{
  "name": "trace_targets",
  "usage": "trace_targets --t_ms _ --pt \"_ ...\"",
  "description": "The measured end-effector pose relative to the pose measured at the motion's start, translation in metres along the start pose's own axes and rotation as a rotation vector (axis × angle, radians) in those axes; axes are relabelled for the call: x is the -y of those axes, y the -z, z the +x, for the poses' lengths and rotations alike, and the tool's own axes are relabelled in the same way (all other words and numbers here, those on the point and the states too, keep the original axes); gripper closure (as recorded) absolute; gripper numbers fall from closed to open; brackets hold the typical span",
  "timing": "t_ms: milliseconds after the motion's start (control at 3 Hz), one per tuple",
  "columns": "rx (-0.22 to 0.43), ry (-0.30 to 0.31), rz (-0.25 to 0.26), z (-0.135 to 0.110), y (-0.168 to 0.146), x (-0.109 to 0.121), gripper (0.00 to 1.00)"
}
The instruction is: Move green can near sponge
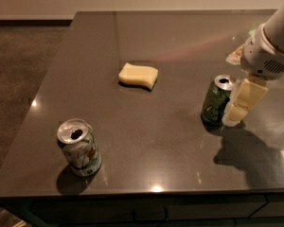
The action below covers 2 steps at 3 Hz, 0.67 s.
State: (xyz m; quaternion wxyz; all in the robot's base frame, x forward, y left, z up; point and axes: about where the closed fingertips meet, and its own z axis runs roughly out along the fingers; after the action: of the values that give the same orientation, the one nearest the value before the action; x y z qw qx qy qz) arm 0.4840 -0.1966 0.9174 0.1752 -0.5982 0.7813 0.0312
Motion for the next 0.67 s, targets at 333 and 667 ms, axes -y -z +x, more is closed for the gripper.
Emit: trace_targets --t_ms 333,667 --pt "0.007 0.002 -0.009 0.0014 -0.004 -0.0022 0.18" --pt "0.016 0.002 -0.014 0.0009 -0.0058 -0.002 0.42"
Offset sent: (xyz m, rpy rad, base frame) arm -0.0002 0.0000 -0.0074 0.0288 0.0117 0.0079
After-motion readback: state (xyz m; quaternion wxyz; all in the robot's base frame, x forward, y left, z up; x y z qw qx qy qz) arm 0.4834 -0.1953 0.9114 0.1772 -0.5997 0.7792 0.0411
